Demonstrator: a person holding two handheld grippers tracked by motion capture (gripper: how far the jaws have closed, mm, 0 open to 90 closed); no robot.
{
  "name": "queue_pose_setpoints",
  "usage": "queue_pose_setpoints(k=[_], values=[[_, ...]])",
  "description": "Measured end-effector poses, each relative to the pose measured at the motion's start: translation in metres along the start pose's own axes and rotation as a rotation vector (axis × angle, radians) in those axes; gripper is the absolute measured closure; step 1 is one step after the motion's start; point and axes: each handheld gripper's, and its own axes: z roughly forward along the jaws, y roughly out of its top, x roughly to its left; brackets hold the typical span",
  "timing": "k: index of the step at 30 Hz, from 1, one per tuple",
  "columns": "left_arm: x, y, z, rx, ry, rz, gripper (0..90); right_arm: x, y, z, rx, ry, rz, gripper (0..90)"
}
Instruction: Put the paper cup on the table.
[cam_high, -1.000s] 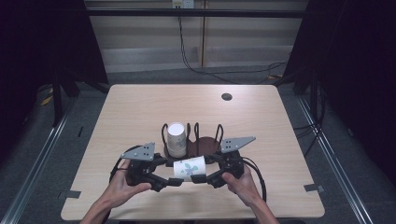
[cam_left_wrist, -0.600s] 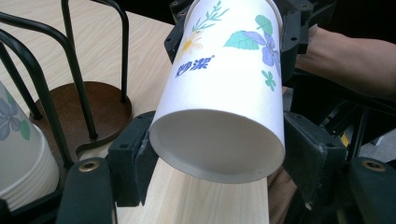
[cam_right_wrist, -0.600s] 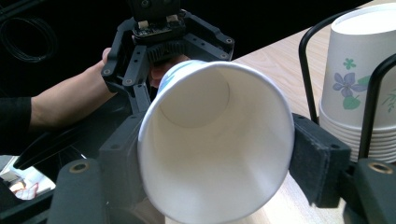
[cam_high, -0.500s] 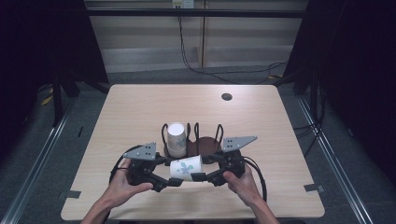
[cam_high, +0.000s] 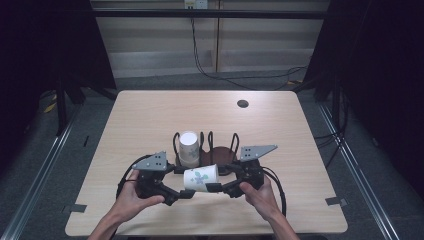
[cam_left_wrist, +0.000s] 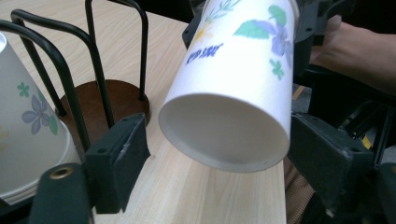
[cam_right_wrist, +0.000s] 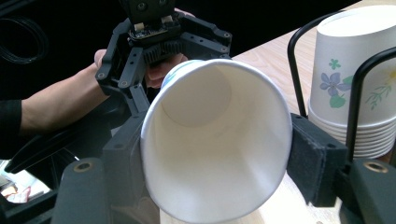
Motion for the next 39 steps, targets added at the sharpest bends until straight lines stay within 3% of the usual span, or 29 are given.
queue_pose_setpoints(k=[13, 15, 22, 33, 39], values=[[0.004, -0.008, -0.009, 0.041, 0.058, 0.001, 16.8, 0.0, 0.003, -0.005, -0.001, -0.023, -0.006, 29.8], [0.005, -0.009, -0.009, 0.055, 0.073, 0.017, 16.6, -0.001, 0.003, -0.005, 0.003, -0.026, -0.004, 29.8], [0.007, -0.013, -0.016, 0.05, 0.078, 0.032, 16.0, 0.0, 0.005, -0.005, 0.029, -0.057, -0.002, 30.0], [0.009, -0.017, -0.019, 0.053, 0.086, 0.01, 16.0, -0.003, 0.006, -0.017, 0.083, -0.112, 0.007, 29.9], [0.012, -0.022, -0.019, 0.069, 0.088, -0.021, 16.0, -0.005, 0.005, -0.022, 0.08, -0.131, 0.013, 29.8]])
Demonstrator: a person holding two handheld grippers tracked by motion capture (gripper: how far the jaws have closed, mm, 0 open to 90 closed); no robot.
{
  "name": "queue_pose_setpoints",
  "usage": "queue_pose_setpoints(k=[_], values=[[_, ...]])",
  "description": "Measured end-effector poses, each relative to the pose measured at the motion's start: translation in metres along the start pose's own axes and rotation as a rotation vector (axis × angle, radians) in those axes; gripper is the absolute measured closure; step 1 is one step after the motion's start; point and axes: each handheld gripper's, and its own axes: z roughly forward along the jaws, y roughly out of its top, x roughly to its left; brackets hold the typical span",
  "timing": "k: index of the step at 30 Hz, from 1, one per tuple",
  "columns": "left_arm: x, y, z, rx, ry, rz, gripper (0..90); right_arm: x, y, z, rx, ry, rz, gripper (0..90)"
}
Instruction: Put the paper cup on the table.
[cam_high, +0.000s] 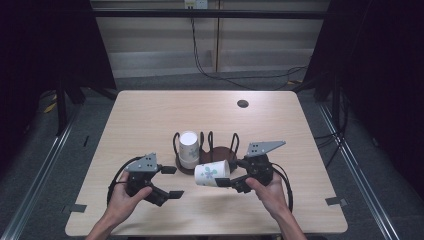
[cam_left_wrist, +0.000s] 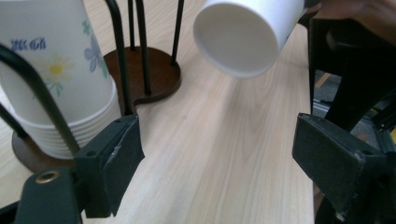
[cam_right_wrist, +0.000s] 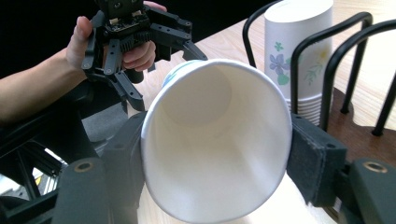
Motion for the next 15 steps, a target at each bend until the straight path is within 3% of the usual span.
queue_pose_setpoints(k=[7, 15], values=[[0.003, -0.002, -0.004, -0.004, 0.013, -0.012, 16.1, -0.004, 0.0, -0.006, 0.04, -0.023, 0.022, 29.8], [0.005, -0.003, -0.008, 0.005, 0.037, 0.004, 16.1, -0.006, -0.004, -0.016, 0.08, -0.051, 0.033, 29.4]])
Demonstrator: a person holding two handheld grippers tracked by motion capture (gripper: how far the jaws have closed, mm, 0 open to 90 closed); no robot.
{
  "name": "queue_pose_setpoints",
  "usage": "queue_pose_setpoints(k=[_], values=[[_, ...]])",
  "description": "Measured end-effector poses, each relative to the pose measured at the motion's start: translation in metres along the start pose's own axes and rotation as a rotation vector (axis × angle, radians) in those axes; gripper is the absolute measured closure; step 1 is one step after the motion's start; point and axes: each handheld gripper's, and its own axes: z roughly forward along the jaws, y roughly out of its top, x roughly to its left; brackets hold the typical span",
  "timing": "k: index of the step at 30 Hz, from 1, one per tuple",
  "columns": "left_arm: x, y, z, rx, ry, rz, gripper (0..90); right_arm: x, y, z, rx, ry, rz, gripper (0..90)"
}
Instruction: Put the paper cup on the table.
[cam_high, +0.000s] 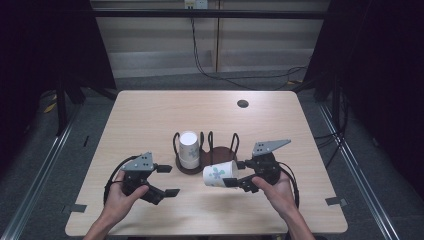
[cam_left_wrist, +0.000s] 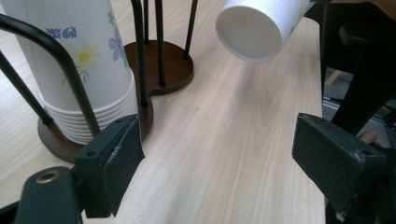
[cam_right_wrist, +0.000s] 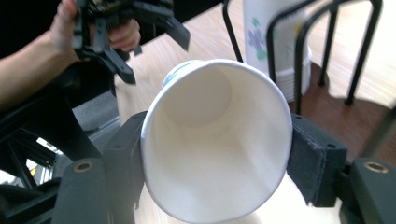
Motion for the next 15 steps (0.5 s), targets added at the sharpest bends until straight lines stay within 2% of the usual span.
queue_pose_setpoints(k=[6, 15], values=[[0.001, 0.0, 0.002, 0.01, 0.0, 0.004, 16.1, -0.004, -0.009, -0.009, 0.033, -0.037, 0.01, 29.2], [0.003, -0.002, 0.001, 0.009, 0.017, 0.0, 16.1, -0.008, -0.013, -0.025, 0.064, -0.082, 0.029, 29.5]])
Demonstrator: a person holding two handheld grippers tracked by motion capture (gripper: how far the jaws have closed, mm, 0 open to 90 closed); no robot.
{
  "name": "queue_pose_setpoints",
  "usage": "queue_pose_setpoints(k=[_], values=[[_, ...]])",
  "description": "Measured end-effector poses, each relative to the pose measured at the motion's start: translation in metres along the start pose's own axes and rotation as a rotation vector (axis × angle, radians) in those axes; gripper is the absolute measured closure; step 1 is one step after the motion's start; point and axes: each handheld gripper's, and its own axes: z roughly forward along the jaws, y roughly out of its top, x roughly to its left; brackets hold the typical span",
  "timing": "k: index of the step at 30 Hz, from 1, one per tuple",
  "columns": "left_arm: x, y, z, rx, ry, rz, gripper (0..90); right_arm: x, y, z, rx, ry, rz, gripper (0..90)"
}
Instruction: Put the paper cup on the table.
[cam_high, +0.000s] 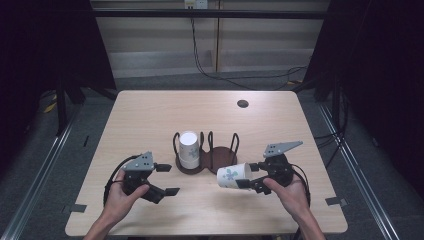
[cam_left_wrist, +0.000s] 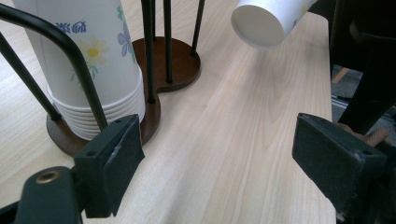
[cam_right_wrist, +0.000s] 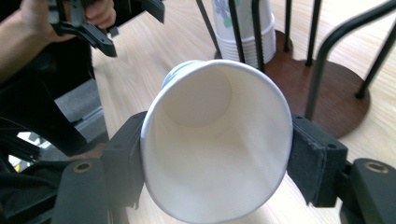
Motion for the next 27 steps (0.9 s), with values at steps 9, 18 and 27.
queue_pose_setpoints(k=[9, 18, 27], values=[[0.002, -0.003, -0.002, 0.007, 0.004, -0.002, 16.1, -0.007, 0.004, -0.012, 0.035, -0.067, 0.006, 29.8], [0.001, -0.004, -0.002, 0.003, -0.017, 0.015, 16.1, -0.015, 0.008, -0.019, 0.081, -0.112, 0.031, 29.7], [0.002, -0.005, -0.003, 0.01, 0.001, 0.011, 16.1, -0.027, 0.011, -0.019, 0.143, -0.15, 0.048, 29.6]])
